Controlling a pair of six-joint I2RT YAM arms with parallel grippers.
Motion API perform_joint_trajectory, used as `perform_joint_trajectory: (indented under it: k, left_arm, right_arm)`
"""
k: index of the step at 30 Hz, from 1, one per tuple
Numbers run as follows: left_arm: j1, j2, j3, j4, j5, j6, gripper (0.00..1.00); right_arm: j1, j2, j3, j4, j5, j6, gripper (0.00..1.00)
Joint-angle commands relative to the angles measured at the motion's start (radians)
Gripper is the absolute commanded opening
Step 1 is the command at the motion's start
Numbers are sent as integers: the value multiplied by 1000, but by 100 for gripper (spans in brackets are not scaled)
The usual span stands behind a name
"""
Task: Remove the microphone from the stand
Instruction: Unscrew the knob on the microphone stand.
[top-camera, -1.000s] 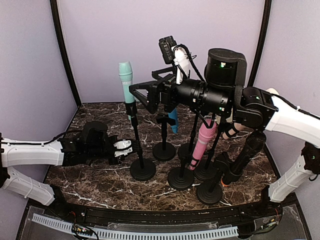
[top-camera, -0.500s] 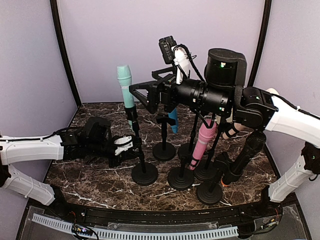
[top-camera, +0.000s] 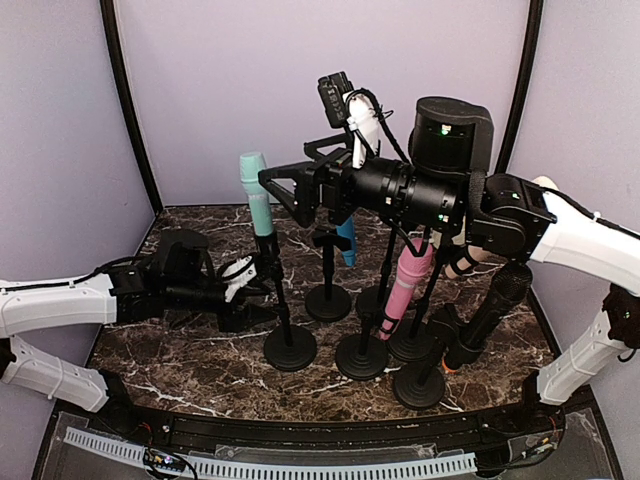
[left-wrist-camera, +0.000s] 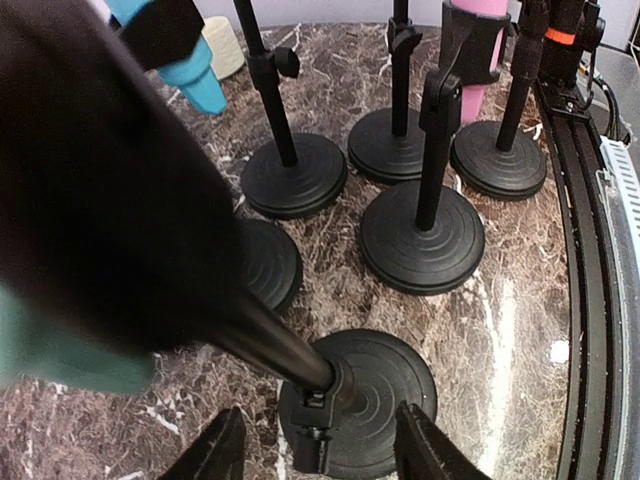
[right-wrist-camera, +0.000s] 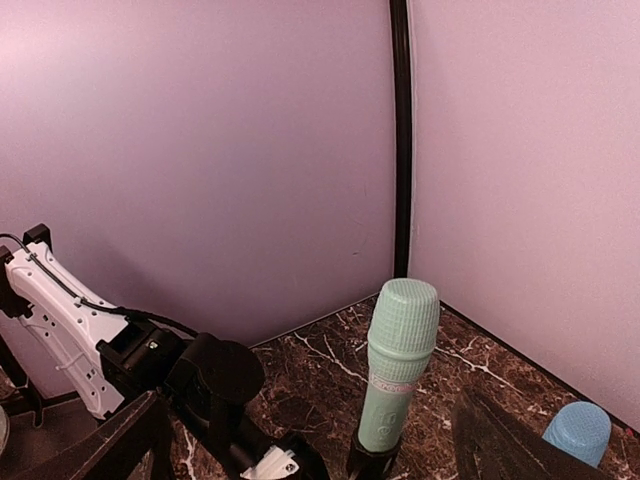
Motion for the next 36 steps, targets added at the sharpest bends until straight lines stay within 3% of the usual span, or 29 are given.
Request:
perform_joint_trajectory:
  k: [1,7,12,19,27,36]
  left_arm:
    - [14,-95,-53,84,7,-107,56]
    - [26,-235,-158,142,-12,-268,58]
    - [27,-337,-250,237,-51,-497,58]
    - [27,-345,-323,462,-153,-767,60]
    - [24,-260,-221,353,-173,-839,67]
    - [9,-266,-284,449,-64,-737,71]
  right_arm:
    - [10,-2,4,32,18,1,98]
    - [10,-8,4,21,21,-2,98]
    - [10,-7,-1,23,30,-3,98]
    - [10,70,69,-36,116,20,98]
    - [11,199,222,-177,222,64,98]
    - [18,372,429,-327,325,124,96]
